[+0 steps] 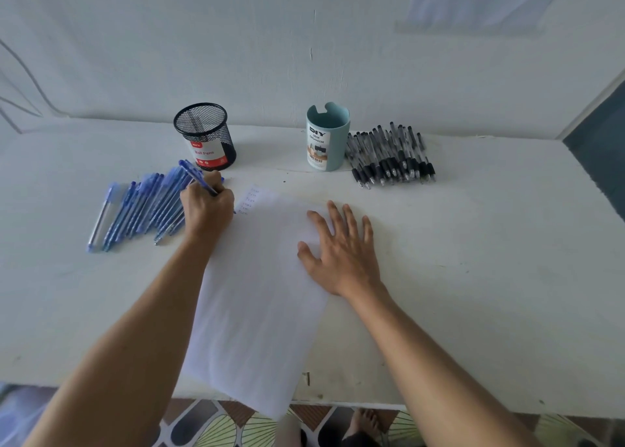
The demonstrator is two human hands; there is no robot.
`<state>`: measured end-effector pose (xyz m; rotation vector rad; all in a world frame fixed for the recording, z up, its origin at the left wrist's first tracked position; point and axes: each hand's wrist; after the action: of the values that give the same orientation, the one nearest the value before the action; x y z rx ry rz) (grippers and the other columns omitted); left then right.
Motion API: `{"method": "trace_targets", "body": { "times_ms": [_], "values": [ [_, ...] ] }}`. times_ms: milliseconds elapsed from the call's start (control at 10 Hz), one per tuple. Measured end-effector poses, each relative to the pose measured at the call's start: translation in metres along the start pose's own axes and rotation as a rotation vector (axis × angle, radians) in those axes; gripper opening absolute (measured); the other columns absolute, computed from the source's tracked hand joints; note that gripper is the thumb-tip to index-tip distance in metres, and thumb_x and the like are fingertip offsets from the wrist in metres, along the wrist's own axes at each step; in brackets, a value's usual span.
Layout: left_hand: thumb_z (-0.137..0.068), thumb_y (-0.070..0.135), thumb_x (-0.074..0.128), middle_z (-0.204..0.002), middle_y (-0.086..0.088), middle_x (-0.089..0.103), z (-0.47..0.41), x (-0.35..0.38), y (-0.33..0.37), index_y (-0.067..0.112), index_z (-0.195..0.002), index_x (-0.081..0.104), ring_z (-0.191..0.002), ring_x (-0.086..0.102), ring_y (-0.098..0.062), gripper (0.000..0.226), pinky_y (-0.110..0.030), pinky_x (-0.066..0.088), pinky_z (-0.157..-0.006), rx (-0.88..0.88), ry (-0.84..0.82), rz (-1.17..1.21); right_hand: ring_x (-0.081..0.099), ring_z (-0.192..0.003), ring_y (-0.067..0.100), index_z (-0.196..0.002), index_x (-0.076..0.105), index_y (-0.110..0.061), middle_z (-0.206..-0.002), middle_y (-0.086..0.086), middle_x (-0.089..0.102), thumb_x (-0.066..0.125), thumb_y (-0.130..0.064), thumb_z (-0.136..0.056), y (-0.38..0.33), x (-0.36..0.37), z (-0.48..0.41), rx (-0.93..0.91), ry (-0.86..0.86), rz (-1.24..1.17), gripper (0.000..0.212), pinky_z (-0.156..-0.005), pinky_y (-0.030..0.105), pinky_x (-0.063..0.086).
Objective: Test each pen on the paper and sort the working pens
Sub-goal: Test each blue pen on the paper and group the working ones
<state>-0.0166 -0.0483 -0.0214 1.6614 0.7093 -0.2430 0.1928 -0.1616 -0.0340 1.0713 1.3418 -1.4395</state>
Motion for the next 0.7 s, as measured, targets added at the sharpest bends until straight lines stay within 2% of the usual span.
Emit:
{"method": "trace_targets", "body": {
  "times_ms": [100, 300, 400, 500, 600, 700],
  "values": [
    [-0.061, 0.0, 0.042, -0.067, -0.007, 0.042, 0.0012, 0.0003, 0.0009, -0.001, -0.063, 0.037, -0.068, 0.034, -0.018, 0.006, -0.03, 0.029, -0.062, 0.006, -0.054, -0.002, -0.007, -0.153, 0.026, -0.156, 0.015, -0.036, -0.168, 0.002, -0.001, 0.03, -0.061, -0.096, 0.0001, -0.0005, 0.0, 0.0, -0.001, -0.003, 0.066, -0.121, 0.052, -0.008],
    [-0.065, -0.01, 0.045, -0.067, -0.008, 0.045, 0.0027, -0.0001, 0.0054, -0.001, -0.062, 0.038, -0.069, 0.038, -0.018, 0.012, -0.028, 0.027, -0.06, 0.0, -0.036, -0.034, -0.006, -0.153, 0.026, -0.156, 0.016, -0.036, -0.168, 0.002, -0.001, 0.03, -0.061, -0.096, 0.0006, -0.0007, 0.0002, -0.001, 0.002, -0.007, 0.066, -0.121, 0.052, -0.008],
    [-0.065, -0.012, 0.043, -0.054, -0.003, 0.035, 0.0037, -0.0017, 0.0081, 0.007, -0.059, 0.037, -0.05, 0.031, -0.01, 0.02, -0.024, 0.028, -0.052, -0.001, -0.026, -0.021, -0.006, -0.153, 0.026, -0.156, 0.017, -0.036, -0.168, 0.002, -0.001, 0.031, -0.06, -0.096, 0.0001, -0.0005, 0.0007, -0.001, 0.007, -0.008, 0.066, -0.121, 0.052, -0.007],
    [-0.067, -0.012, 0.045, -0.058, -0.009, 0.041, 0.0043, -0.0025, 0.0104, 0.012, -0.057, 0.033, -0.048, 0.041, -0.008, 0.029, -0.013, 0.026, -0.044, 0.006, -0.053, -0.026, -0.005, -0.153, 0.026, -0.155, 0.018, -0.036, -0.168, 0.002, 0.0, 0.032, -0.06, -0.096, -0.0002, -0.0003, 0.0004, -0.002, 0.016, -0.015, 0.065, -0.121, 0.052, -0.007],
    [-0.067, -0.012, 0.047, -0.068, -0.013, 0.05, 0.0017, -0.002, 0.0081, 0.0, -0.062, 0.039, -0.063, 0.042, -0.017, 0.015, -0.017, 0.028, -0.05, 0.011, -0.066, -0.065, -0.005, -0.153, 0.026, -0.155, 0.018, -0.036, -0.168, 0.002, 0.0, 0.031, -0.06, -0.096, -0.0003, -0.0006, 0.0003, -0.001, 0.012, -0.014, 0.065, -0.121, 0.052, -0.007],
    [-0.068, -0.013, 0.046, -0.072, -0.011, 0.049, 0.0008, -0.001, 0.0067, -0.006, -0.066, 0.041, -0.072, 0.045, -0.02, 0.008, -0.011, 0.027, -0.048, 0.004, -0.068, -0.066, -0.005, -0.153, 0.025, -0.155, 0.017, -0.036, -0.168, 0.002, 0.0, 0.031, -0.061, -0.096, -0.0004, -0.0007, 0.0, 0.001, 0.011, -0.013, 0.065, -0.121, 0.052, -0.006]
  ]
}}
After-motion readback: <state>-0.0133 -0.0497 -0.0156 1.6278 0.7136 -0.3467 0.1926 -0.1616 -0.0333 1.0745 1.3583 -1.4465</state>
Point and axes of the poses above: each hand's wrist, its own z-axis away from the middle knuckle, its own x-axis out of the palm, y = z × x
